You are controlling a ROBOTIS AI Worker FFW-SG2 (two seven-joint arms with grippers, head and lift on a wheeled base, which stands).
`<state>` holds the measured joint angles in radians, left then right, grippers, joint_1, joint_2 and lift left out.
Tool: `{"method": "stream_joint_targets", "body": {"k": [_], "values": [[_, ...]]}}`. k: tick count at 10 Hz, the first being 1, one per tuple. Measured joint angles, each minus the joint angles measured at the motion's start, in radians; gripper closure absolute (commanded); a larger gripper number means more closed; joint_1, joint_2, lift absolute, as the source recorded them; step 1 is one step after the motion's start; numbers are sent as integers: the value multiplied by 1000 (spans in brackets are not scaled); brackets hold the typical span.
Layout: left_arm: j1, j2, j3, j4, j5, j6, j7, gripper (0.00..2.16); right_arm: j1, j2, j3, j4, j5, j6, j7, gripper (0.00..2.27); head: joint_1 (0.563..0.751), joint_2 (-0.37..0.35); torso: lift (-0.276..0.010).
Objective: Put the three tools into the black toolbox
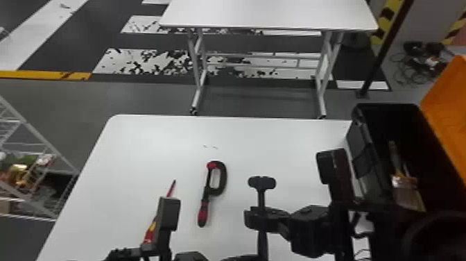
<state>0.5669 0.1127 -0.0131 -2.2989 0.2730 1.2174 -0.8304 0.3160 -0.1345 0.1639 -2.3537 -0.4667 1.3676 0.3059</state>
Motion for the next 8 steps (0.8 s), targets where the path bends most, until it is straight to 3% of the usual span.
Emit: {"method": "stream_joint_targets", "body": {"k": [1,2,3,5,8], "values": [[0,-2,2,0,0,0,-7,1494,1,0,-2,-2,-1,0,0,2246,695,70,-51],[-1,-4,7,1,4,0,-30,664,5,0,-6,-7,-2,0,1,2246,695,65,-51],[-2,-5,14,2,6,-3,-47,120,10,-1,-11,-11,-3,1,0,2246,695,60,-51],[-2,-4,16,-1,5,-3,-47,60,19,-1,-12,-26,19,0,-12,2246,695,50,-51],[4,-1,23,-2,6,-3,-49,49,42,-1,3,-80,143,-3,-24,2246,695,11,-51]]}}
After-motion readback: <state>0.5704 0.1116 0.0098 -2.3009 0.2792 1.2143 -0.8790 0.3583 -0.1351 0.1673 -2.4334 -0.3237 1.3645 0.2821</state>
